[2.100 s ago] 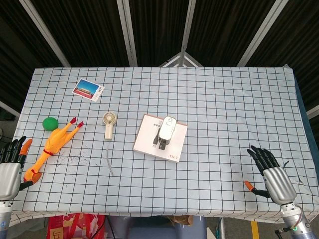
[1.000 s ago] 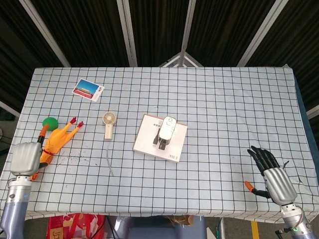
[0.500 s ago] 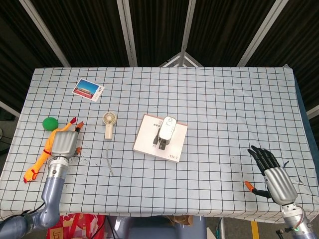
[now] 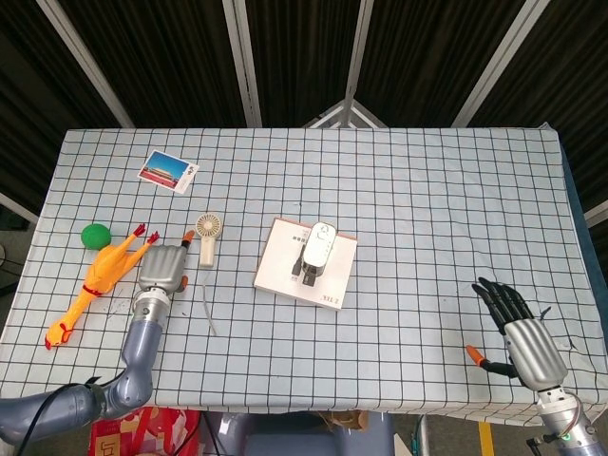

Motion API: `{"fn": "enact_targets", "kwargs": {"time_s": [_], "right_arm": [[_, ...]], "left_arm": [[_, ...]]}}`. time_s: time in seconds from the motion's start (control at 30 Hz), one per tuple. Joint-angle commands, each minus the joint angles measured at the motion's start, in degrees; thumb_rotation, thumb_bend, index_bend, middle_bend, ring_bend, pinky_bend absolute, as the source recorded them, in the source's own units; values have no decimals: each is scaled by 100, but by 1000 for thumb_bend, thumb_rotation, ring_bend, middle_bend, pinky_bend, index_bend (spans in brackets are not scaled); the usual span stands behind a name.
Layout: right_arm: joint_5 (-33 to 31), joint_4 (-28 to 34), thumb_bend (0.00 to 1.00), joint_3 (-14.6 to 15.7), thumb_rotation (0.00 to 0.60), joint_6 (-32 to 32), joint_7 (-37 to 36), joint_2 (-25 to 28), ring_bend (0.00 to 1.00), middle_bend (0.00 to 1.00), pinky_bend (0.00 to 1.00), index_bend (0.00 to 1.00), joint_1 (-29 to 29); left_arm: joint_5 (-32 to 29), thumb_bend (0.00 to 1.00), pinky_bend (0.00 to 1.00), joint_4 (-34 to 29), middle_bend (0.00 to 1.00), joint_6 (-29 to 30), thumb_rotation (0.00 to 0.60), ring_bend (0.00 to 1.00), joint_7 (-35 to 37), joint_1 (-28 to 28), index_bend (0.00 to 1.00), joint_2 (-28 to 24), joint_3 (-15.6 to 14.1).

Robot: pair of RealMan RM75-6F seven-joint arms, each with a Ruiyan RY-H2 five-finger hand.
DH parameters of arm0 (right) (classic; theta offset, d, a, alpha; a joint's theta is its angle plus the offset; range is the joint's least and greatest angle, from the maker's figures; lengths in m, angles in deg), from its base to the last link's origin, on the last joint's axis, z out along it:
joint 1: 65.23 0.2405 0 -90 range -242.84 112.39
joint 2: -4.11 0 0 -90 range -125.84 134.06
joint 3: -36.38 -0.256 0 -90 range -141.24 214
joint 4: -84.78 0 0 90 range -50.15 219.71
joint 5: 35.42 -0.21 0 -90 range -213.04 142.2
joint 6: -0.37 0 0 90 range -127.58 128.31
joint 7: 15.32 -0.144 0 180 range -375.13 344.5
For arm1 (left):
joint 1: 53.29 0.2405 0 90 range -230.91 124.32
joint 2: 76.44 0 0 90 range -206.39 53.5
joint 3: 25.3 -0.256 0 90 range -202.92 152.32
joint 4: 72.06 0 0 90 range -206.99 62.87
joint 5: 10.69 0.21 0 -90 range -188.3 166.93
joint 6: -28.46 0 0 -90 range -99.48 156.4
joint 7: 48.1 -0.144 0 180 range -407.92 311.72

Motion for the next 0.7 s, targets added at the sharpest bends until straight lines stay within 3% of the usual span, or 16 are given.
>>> {"fn": "enact_targets", "kwargs": {"time_s": [0.03, 0.7], "right_arm": [[0, -1, 290, -2, 600, -1, -15, 3, 0, 0, 61, 0, 2], [33, 7, 289, 7, 600, -29, -44, 7, 0, 0, 61, 0, -1]], "left_arm": [[-151, 462, 834, 42, 1000, 6, 600, 834, -64, -140, 110, 95, -10], [-548, 463, 836, 226, 1000, 176, 600, 834, -17, -516, 125, 296, -279]]}}
